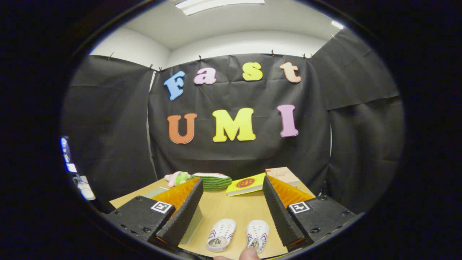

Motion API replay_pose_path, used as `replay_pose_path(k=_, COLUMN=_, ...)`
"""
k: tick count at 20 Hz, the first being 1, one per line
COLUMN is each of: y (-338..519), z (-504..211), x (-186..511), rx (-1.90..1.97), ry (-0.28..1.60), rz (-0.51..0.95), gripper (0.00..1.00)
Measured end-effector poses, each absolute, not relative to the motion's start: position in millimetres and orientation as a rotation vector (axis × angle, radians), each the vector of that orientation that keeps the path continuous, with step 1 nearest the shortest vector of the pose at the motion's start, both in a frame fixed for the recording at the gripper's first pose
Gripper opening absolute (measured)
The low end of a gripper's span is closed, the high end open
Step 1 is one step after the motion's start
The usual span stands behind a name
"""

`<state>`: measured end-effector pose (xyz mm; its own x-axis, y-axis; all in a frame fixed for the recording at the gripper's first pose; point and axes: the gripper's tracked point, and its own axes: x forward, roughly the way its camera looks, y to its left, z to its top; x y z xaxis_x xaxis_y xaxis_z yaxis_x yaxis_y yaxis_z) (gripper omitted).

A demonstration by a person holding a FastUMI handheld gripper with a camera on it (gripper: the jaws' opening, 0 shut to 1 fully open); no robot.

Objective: Open the storage box then place both shoes into the box .Put the left shoe in first, then the right shoe, with the right side of both shoes facing outward in a uniform manner.

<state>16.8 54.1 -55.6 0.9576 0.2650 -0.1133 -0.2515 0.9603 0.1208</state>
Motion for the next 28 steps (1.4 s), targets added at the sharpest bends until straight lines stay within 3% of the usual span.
replay_pose_path(k=9, y=129.1, z=-146.9, x=17.2, rx=0.295, ry=0.427, rz=0.573, gripper=1.00)
replay_pose_path(k=14, y=162.9, z=-188.5, x=13.1, rx=0.402, ry=0.587, rz=0.673, gripper=0.97)
replay_pose_path(k=22, y=204.0, z=-236.5, x=6.2, rx=0.576, ry=0.787, rz=0.758, gripper=0.81)
replay_pose_path(k=28, y=221.9, z=-241.3, x=0.9, rx=0.662, ry=0.858, rz=0.795, gripper=0.59)
